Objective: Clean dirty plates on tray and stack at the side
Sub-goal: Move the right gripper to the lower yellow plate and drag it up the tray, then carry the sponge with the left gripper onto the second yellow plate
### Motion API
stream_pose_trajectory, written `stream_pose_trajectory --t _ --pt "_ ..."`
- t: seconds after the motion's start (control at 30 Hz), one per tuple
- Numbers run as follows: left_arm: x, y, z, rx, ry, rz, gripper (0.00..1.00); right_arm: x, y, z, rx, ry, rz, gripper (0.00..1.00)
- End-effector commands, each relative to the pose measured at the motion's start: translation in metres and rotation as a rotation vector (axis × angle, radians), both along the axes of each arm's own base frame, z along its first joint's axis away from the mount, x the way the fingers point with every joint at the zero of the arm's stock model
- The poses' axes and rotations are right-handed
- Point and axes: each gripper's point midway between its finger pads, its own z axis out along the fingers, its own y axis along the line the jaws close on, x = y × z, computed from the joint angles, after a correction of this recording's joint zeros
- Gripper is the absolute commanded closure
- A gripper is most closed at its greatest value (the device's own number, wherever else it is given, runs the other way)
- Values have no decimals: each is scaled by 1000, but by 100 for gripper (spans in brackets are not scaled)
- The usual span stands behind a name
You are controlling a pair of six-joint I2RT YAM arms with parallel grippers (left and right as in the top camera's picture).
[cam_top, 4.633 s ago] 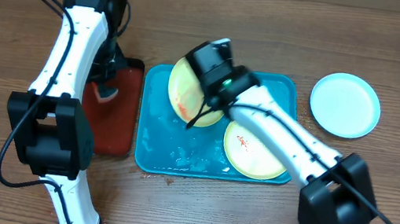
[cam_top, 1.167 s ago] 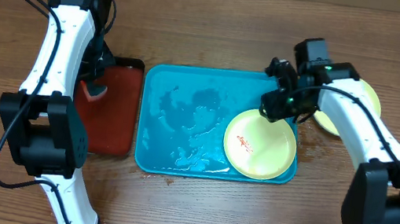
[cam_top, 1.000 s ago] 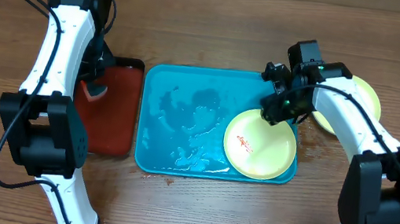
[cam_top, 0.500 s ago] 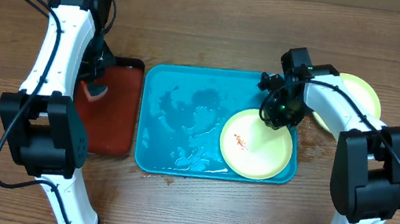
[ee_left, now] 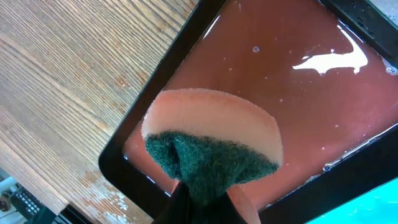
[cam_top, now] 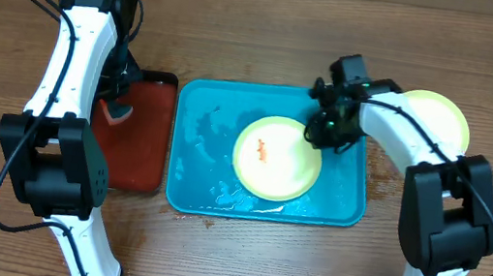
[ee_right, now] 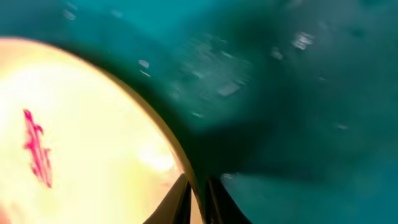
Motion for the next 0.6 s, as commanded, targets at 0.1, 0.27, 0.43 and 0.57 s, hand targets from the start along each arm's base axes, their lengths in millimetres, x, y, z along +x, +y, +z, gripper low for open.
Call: stream_pose_trajectory --t 0.1,0.27,0.43,0.57 --pt "0 -1 11 -11 -34 0 96 2 43 10 82 1 -74 82" --pt "-1 -1 11 -15 -31 -8 96 -2 28 4 -21 3 -111 82" --pt "0 -3 11 -23 -31 -14 96 -17 14 0 -79 64 -122 69" --pt "1 -4 10 -29 -34 -14 96 -32 9 -1 -108 125 -119 60"
